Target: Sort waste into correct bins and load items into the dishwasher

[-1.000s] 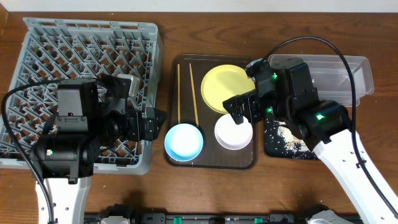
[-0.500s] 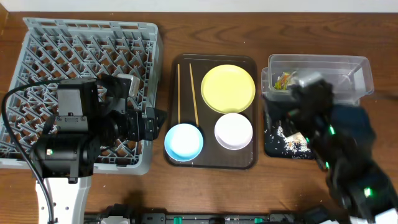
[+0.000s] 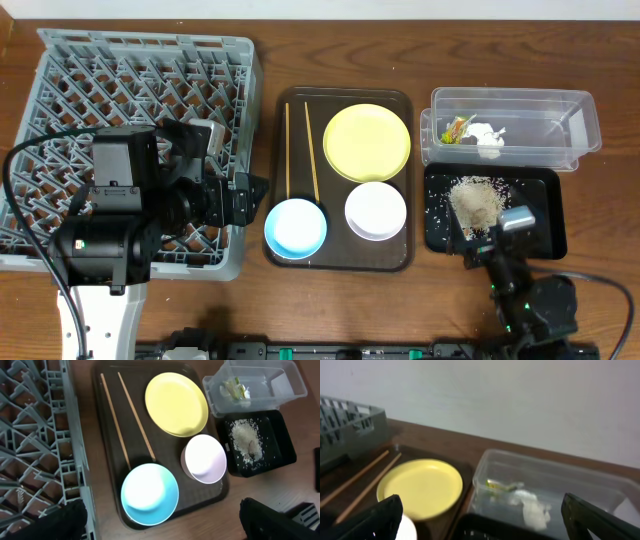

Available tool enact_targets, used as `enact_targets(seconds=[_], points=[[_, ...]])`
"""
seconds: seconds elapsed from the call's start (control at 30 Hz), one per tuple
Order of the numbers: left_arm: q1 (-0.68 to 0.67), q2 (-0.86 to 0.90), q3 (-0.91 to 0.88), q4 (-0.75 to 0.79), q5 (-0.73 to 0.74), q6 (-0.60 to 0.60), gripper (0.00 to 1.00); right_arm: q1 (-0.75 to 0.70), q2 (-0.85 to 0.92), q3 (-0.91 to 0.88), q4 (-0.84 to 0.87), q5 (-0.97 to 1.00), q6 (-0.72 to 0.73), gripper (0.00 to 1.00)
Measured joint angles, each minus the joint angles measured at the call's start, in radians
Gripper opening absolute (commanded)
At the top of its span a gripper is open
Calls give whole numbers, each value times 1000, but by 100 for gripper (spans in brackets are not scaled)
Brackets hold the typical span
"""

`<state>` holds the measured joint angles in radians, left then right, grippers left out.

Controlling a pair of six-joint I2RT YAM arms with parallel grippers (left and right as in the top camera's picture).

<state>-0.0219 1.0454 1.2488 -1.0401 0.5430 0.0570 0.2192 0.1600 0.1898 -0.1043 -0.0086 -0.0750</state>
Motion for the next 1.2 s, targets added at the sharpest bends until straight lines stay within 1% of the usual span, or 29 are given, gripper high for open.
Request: enact_targets(seconds=[0.13,0.2,0.3,0.6,1.2], points=[[0,0,0,0,0,0,98,-31,-119,-112,39,-51,-3,99],[0,0,0,0,0,0,98,-35,-140,-152,79,-66,-3,99],[0,0,0,0,0,0,98,-37,-143,-179,75,-77,-3,99],[0,0,0,0,0,0,98,-40,-143,-183,42,-82,-3,99],[-1,0,0,0,0,0,98,-40,-144,-183,42,-82,-3,99]])
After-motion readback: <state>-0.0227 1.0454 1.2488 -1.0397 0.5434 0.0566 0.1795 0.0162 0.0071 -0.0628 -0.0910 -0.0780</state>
